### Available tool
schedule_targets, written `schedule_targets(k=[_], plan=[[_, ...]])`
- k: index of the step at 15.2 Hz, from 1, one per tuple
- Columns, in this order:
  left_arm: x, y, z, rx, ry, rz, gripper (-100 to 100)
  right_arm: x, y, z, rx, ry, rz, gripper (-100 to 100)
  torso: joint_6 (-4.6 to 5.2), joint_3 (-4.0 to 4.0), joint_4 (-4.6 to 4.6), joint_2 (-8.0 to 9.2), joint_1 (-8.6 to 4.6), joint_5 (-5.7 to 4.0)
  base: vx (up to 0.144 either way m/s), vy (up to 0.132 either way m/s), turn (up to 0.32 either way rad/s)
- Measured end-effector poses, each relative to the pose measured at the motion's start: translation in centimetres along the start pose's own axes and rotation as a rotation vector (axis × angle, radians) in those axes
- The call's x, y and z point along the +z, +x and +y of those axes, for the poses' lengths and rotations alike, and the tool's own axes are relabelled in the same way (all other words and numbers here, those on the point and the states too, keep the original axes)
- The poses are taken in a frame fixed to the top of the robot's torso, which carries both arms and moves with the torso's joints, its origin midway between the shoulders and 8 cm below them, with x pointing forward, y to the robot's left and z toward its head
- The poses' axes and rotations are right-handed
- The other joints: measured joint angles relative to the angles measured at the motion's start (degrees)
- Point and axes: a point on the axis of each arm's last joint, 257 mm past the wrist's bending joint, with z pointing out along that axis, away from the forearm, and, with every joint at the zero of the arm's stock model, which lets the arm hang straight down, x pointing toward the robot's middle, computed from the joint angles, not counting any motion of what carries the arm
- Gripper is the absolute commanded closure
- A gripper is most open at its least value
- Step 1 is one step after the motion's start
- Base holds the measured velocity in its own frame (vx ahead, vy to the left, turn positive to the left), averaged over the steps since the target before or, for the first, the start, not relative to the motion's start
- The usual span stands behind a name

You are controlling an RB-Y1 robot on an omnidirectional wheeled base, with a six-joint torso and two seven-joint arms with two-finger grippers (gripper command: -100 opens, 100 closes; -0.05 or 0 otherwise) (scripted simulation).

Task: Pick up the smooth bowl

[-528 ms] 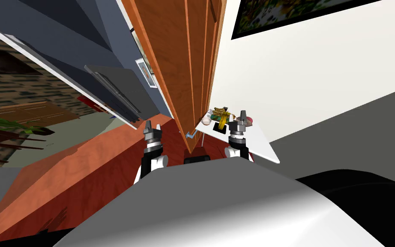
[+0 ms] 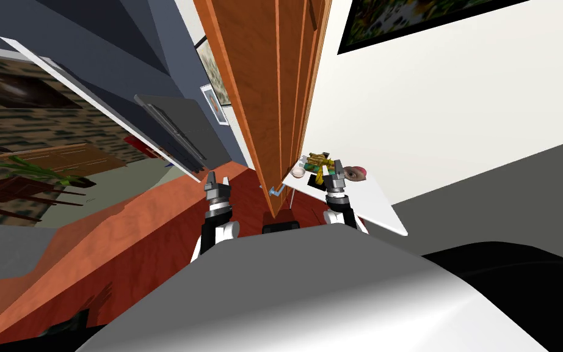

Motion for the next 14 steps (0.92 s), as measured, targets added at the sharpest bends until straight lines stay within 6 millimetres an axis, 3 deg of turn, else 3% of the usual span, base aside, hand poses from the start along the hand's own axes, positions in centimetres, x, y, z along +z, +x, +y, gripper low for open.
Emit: schedule_targets(k=[14], plan=[[0.0,0.0,0.0,0.000,0.000,0.000,0,-2.8,1.8,-6.2,-0.211,0.093,0.317,-100,0.00,-0.03,-0.01,-0.06,-0.05,-0.01,0.002,0.065,0.078]])
